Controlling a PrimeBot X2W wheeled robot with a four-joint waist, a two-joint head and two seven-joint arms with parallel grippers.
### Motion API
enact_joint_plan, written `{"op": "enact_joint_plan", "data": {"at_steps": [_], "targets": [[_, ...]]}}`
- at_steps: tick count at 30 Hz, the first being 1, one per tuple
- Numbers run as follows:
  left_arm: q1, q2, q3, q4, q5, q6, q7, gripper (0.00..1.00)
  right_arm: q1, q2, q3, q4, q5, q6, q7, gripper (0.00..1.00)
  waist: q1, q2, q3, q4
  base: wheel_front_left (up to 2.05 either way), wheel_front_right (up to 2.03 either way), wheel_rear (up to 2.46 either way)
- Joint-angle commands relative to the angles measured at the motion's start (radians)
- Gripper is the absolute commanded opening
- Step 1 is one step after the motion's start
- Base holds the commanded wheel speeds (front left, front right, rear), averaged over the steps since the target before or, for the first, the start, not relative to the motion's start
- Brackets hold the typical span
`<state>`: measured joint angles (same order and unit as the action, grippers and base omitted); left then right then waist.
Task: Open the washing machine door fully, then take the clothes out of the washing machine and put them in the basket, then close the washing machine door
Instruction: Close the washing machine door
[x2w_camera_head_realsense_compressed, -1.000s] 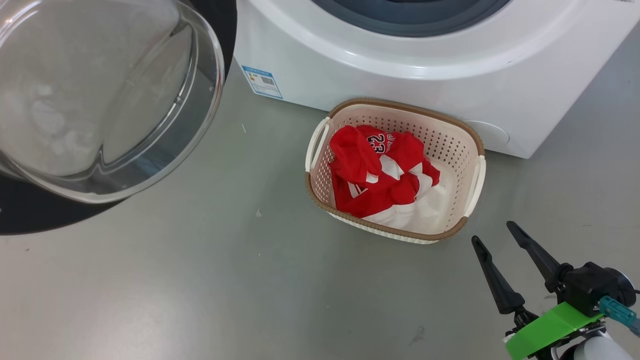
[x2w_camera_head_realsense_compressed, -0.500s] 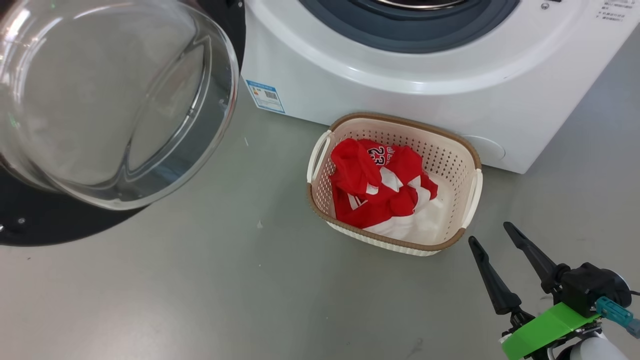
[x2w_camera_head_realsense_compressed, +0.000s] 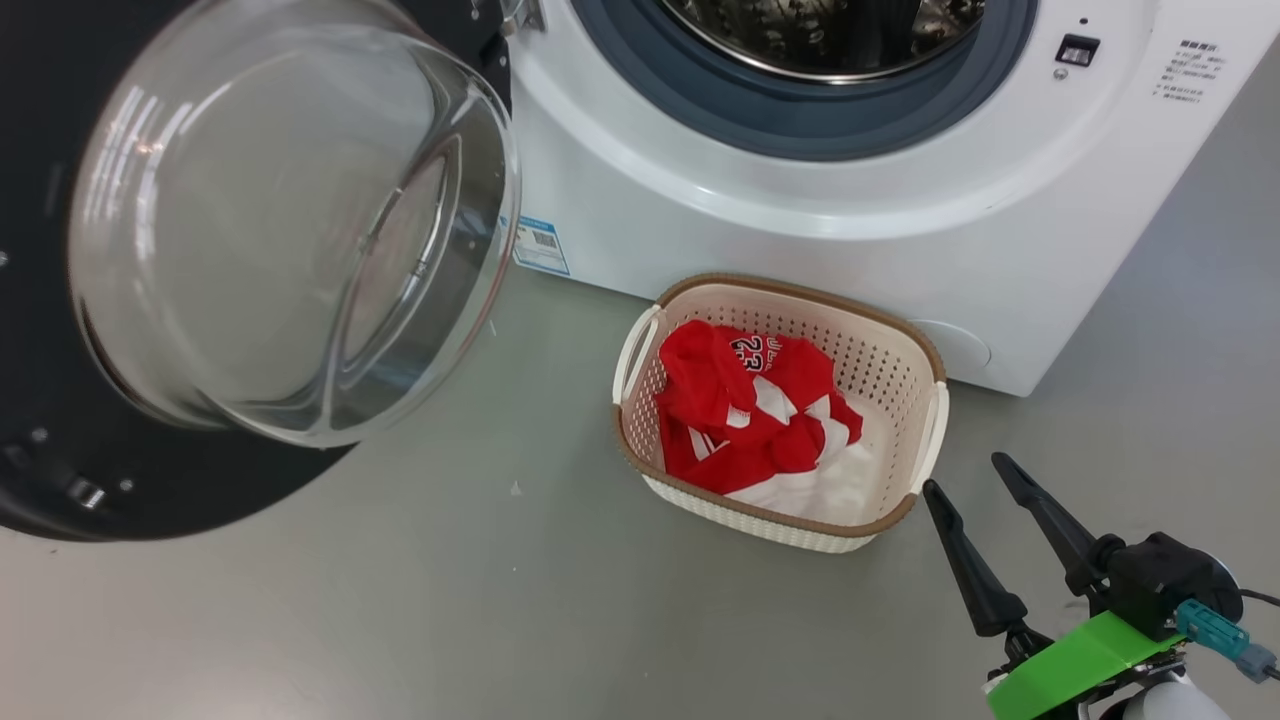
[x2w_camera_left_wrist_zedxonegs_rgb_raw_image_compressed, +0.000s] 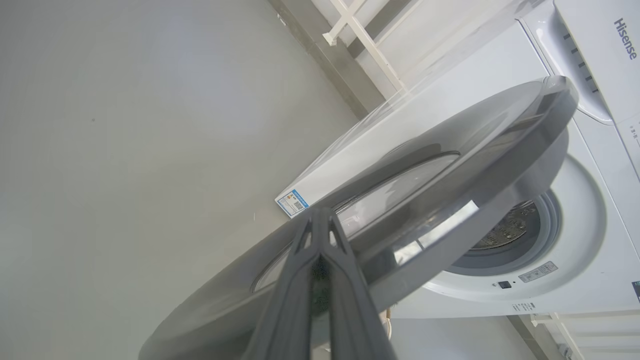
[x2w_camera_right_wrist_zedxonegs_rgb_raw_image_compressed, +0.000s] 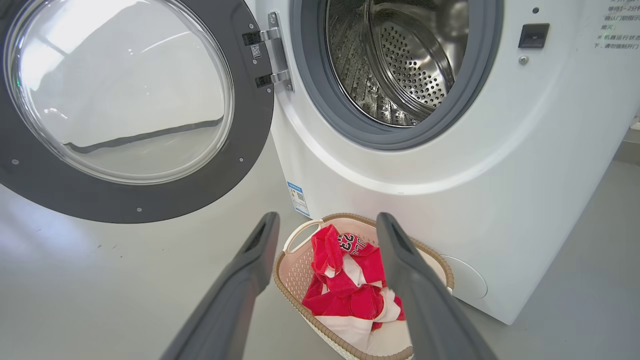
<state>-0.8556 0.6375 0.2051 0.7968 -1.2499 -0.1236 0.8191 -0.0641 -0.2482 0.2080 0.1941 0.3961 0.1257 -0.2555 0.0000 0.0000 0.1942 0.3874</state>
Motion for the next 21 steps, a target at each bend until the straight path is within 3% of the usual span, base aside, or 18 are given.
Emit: {"op": "enact_joint_plan", "data": {"at_steps": [1, 12, 21], "targets": [[0.019, 0.044, 0.004, -0.041, -0.011, -0.007, 0.028, 0.00, 0.011, -0.007, 0.017, -0.020, -0.007, 0.005, -0.006, 1.00, 0.0000, 0.0000, -0.014, 0.000, 0.00, 0.00, 0.00], [0.103, 0.044, -0.054, -0.257, -0.113, -0.007, 0.187, 0.00, 0.033, 0.016, 0.015, -0.015, -0.006, 0.005, -0.006, 1.00, 0.0000, 0.0000, -0.068, -0.011, 0.00, 0.00, 0.00], [0.169, 0.011, -0.141, -0.467, -0.169, -0.007, 0.207, 0.00, 0.046, 0.019, 0.011, -0.018, -0.004, 0.005, -0.006, 1.00, 0.0000, 0.0000, -0.083, -0.029, 0.00, 0.00, 0.00]]}}
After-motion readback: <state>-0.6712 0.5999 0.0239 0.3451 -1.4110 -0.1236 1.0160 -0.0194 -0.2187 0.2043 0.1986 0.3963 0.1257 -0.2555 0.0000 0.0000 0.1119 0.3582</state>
